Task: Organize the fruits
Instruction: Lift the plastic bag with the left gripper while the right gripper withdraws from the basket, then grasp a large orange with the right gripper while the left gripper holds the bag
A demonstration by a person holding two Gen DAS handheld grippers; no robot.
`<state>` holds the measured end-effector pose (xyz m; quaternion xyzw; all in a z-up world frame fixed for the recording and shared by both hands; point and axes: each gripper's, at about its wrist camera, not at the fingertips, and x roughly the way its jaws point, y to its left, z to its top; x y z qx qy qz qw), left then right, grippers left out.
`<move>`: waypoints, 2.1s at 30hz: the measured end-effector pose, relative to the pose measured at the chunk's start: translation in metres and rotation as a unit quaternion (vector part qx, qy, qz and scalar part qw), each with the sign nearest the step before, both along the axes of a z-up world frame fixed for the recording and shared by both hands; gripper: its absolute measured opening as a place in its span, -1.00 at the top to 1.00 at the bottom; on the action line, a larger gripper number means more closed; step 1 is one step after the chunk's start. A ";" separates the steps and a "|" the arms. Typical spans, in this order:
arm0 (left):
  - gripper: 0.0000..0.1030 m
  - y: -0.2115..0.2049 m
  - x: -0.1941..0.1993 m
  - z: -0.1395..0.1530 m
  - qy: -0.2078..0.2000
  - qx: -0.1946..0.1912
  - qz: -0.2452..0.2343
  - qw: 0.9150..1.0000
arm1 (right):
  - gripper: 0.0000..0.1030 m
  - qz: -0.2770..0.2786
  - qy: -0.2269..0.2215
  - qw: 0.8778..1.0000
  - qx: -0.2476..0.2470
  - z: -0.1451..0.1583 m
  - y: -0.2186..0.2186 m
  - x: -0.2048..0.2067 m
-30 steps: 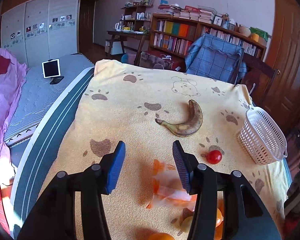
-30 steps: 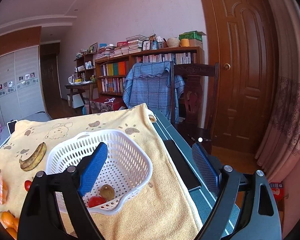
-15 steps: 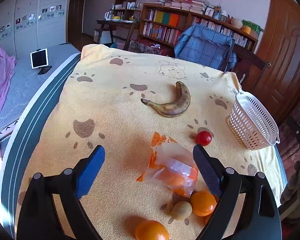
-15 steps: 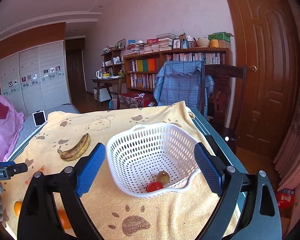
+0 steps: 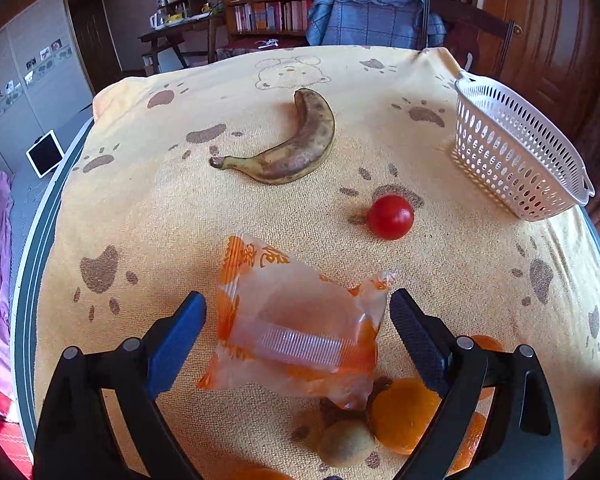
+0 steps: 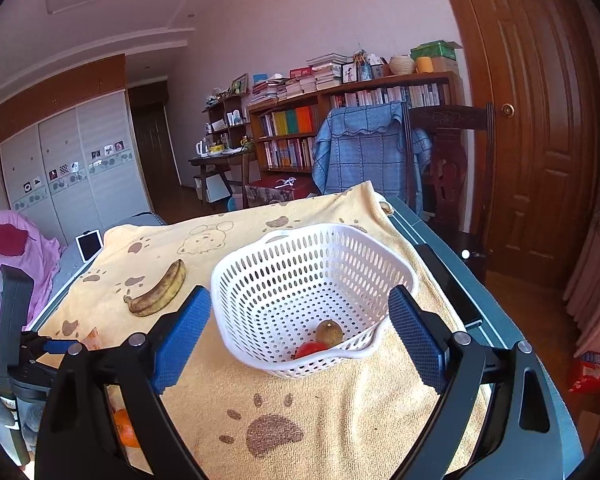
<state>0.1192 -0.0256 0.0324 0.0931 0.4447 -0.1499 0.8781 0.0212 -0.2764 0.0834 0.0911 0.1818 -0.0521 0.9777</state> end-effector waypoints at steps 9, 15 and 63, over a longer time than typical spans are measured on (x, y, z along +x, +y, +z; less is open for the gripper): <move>-0.47 0.006 0.005 -0.009 0.036 -0.013 -0.008 0.999 | -0.78 0.004 0.014 1.000 -0.013 -0.003 0.008 0.004; -0.29 0.006 -0.001 -0.006 0.018 -0.028 -0.002 0.999 | -0.78 0.014 0.022 0.999 -0.032 -0.002 0.023 0.004; -0.29 0.141 -0.026 0.053 -0.108 -0.173 0.167 0.965 | 0.25 0.357 0.228 0.905 -0.047 -0.076 0.261 0.007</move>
